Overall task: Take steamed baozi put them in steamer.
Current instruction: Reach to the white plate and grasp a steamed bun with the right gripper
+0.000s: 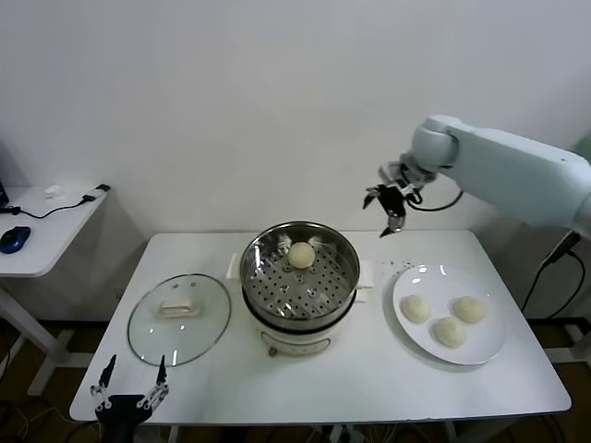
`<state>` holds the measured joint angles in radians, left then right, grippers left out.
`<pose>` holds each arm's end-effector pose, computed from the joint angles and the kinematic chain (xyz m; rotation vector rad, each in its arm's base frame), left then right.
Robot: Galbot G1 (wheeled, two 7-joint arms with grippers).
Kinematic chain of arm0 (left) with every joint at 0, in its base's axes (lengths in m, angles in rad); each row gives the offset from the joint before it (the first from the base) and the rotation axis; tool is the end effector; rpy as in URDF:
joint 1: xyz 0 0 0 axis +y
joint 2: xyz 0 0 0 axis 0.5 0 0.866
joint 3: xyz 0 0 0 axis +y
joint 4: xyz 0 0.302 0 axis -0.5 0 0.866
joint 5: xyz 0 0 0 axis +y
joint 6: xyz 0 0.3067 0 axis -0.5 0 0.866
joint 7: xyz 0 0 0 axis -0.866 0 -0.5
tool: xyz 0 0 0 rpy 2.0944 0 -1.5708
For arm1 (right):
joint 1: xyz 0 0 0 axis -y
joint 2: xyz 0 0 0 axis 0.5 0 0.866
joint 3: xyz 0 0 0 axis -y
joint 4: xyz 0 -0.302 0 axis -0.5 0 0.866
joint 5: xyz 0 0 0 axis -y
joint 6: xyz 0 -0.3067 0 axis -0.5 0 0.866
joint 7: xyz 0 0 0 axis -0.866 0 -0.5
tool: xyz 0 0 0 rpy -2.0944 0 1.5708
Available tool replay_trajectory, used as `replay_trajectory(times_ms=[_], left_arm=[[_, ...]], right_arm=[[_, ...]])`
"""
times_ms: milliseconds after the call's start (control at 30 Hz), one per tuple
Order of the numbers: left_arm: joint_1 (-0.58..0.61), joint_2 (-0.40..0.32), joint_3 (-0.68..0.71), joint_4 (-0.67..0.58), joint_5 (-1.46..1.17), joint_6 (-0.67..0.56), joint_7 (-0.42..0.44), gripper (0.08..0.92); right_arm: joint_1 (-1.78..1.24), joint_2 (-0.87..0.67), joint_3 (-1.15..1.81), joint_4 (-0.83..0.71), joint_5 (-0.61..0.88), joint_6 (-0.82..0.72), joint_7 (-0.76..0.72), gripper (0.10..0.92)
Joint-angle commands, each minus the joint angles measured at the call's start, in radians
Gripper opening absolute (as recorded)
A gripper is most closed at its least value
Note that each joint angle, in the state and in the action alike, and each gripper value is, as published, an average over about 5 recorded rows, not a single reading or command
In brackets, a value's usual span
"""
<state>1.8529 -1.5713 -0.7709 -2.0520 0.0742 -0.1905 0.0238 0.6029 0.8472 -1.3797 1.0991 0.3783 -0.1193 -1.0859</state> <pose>0.0671 0.0665 -0.3010 0.2109 -2.9696 -0.3534 0.5072 -0.0987 -0.0491 1.3557 -1.4329 1.4081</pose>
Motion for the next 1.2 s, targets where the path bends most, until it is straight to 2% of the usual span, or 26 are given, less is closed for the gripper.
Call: replay_trajectory(times_ms=[33,167,333,767,1200], left_arm=[[0.000,-0.003,0.001,0.003,0.003,0.000,-0.001,0.823],[0.003,-0.003,0.001,0.007,0.007,0.002,0.001,0.823],[0.005,-0.003,-0.002,0.006,0.011,0.004,0.002,0.823],[0.011,-0.011,-0.006,0.019,0.015,0.000,0.001,0.823],[0.009,-0.015,-0.001,0.024,0.032,0.000,0.008,0.823]], right_arm=[[-0.126,-0.163,0.006,0.031,0.038,-0.184,-0.025,0.823],[-0.238,-0.169,0.093,0.007,-0.094,-0.157,-0.045,0.823],[-0.366,-0.139,0.189,-0.026,-0.172,-0.146,-0.034,0.823],[-0.497,-0.040,0.289,-0.120,-0.252,-0.117,-0.005,0.823],[-0.511,0.013,0.321,-0.187,-0.263,-0.105,0.005,0.803]])
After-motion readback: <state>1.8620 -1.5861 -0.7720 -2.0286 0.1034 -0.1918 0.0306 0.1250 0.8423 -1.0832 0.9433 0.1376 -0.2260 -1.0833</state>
